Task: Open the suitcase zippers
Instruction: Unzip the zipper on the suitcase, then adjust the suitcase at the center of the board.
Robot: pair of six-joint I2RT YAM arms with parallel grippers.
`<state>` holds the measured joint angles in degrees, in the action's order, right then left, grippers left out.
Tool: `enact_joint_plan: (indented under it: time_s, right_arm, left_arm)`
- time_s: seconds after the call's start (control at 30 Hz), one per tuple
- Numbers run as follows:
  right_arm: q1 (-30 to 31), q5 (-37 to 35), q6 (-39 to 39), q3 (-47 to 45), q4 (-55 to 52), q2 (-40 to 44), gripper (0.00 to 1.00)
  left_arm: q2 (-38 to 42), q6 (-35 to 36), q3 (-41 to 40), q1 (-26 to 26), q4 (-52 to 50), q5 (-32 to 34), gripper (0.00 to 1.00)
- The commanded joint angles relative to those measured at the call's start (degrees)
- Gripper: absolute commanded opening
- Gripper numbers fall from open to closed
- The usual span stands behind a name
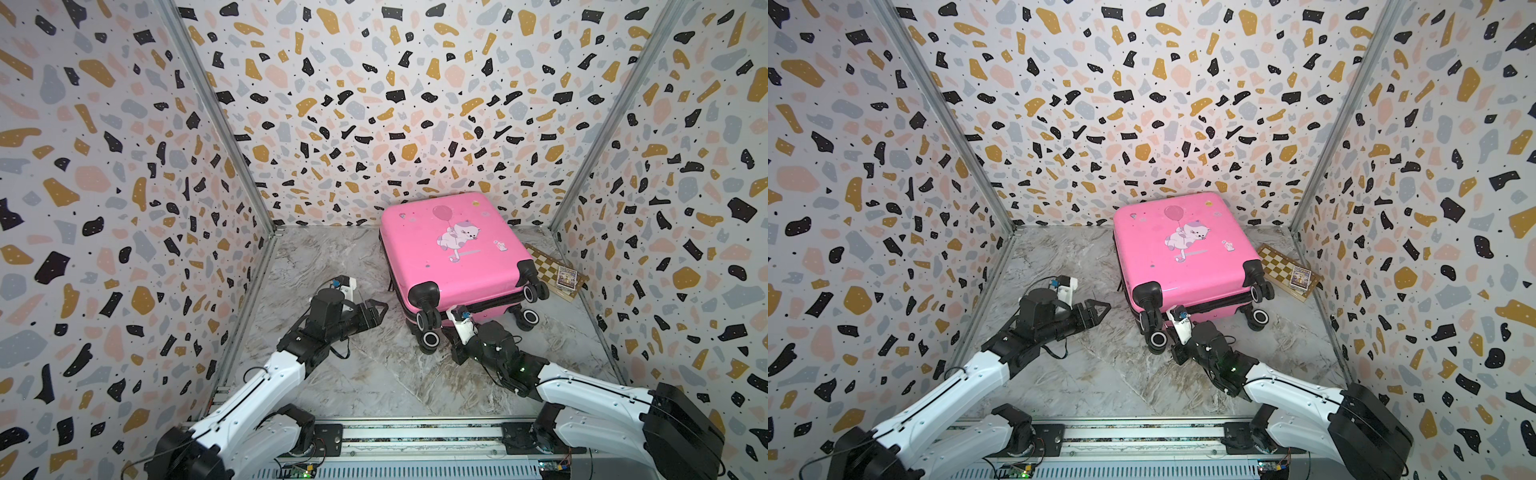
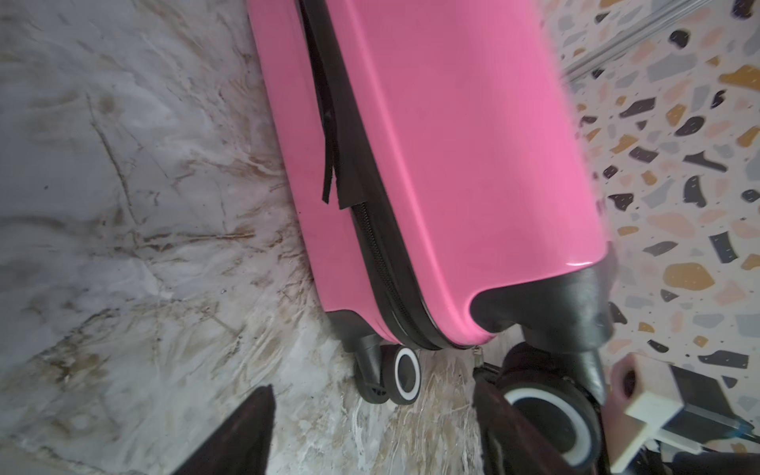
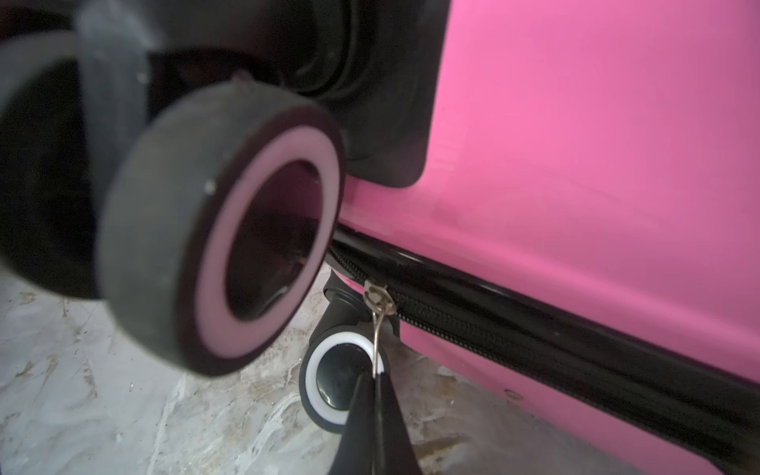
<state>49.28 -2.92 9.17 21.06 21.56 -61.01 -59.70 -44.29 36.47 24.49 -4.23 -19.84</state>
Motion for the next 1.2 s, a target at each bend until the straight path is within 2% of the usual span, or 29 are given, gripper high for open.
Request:
enact_joint_plan:
  time_s: [0.0, 0.07, 0.27, 0.37, 0.87, 1.17]
  right_arm:
    - [2.2, 0.3, -0.6, 0.1, 2.1, 1.3, 0.0]
    - [3.6, -0.9, -1.2, 0.4, 2.5, 1.0, 0.0]
    - [7.7, -3.7, -2.7, 2.1, 3.8, -1.0, 0.0]
    - [9.6, -5.3, -3.1, 3.1, 4.1, -2.3, 0.0]
    - [18.2, -13.0, -1.2, 8.0, 8.3, -11.7, 0.0]
    - [21.7, -20.6, 3.3, 12.1, 10.5, -19.0, 0.0]
  left_arm:
    - [-7.5, 1.6, 4.0, -1.5, 4.3, -7.9, 0.61]
    - [-12.0, 0.5, 4.7, -1.8, 7.7, -9.1, 0.54]
    - [-22.8, -3.8, 6.2, -1.7, 18.6, -14.4, 0.44]
    - [-25.4, -4.7, 6.1, -1.0, 21.0, -15.5, 0.4]
    - [-30.0, -5.3, 4.0, 6.0, 26.0, -14.5, 0.36]
    - [-30.0, -5.4, 0.1, 7.1, 30.1, -14.6, 0.36]
